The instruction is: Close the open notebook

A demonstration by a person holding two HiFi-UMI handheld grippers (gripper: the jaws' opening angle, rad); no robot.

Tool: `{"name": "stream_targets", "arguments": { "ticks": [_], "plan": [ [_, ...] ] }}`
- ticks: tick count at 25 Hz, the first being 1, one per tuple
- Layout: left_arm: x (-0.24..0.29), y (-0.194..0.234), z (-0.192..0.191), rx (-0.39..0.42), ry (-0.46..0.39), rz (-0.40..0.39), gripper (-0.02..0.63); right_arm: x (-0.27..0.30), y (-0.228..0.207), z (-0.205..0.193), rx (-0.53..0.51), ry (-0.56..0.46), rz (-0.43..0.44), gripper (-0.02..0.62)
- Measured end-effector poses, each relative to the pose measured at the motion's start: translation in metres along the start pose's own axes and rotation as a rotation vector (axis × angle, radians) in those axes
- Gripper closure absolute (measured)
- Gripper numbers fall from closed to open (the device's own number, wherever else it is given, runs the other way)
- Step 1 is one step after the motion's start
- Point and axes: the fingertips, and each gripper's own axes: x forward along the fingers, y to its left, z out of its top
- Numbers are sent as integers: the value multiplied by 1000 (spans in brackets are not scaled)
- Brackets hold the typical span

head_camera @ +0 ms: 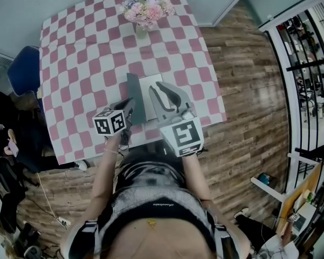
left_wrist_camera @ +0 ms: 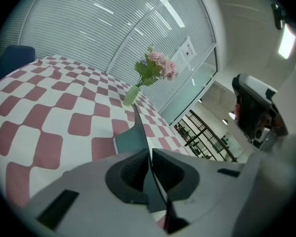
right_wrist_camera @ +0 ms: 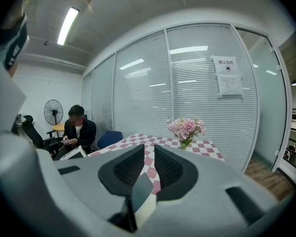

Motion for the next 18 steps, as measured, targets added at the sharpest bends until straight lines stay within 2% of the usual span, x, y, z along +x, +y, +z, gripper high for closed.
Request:
{"name": "stream_targets", "arguments": {
  "ticks": [7, 10, 18],
  "plan": [
    [16, -17, 0, 19, 19, -22, 583, -2, -11, 0, -2, -3, -13, 532],
    [23, -24, -1, 26, 30, -31, 583, -5, -14, -2, 1, 26, -12, 532],
    [41, -36, -6, 24, 56, -33, 581, -4, -32, -2, 0, -1, -21, 532]
  ]
}}
